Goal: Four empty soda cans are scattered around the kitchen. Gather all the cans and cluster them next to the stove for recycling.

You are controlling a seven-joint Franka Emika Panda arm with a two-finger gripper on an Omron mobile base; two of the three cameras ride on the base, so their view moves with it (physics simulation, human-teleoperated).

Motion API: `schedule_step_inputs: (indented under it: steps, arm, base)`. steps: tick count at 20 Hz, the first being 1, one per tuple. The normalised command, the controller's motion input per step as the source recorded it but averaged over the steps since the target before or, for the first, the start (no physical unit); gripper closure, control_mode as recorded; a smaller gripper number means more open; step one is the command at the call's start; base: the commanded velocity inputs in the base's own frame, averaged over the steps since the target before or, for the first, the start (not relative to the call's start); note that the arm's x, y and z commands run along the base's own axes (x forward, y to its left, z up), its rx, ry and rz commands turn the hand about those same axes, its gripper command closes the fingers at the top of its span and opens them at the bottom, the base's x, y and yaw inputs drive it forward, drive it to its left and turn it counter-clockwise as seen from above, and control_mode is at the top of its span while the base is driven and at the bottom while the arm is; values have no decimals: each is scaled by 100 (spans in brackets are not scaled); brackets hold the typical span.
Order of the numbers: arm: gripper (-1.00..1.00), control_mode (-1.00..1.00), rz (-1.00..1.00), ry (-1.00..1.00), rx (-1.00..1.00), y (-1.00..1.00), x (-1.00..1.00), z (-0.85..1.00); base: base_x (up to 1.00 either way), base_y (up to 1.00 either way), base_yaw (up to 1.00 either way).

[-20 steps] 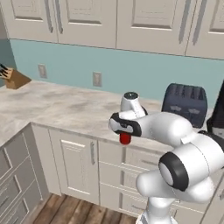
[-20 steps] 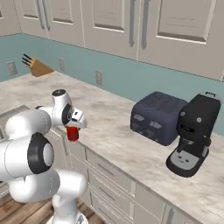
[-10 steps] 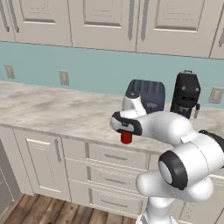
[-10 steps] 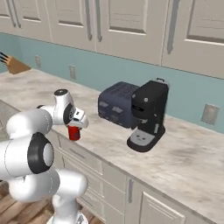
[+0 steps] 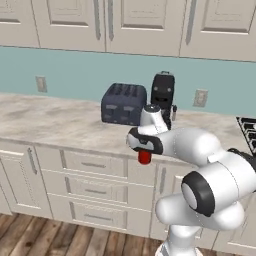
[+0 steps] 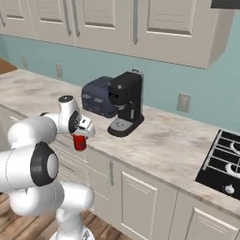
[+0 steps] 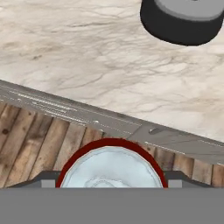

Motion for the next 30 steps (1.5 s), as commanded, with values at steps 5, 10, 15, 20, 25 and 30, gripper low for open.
schedule_step_inputs:
  steps: [5,10,15,20,25,30]
  arm:
    - [100,100,0,0,0,0,0,0]
    - [100,100,0,0,0,0,0,0]
    - [100,100,0,0,0,0,0,0]
    - [100,100,0,0,0,0,0,0]
    - [100,100,0,0,0,0,0,0]
    - [100,100,0,0,0,0,0,0]
  base:
    - [-61,-47,-18]
    - [-42,-54,-21]
    - [-33,-70,-19]
    - [-30,-71,-18]
    - [-39,-64,-18]
    - [-51,-70,-11]
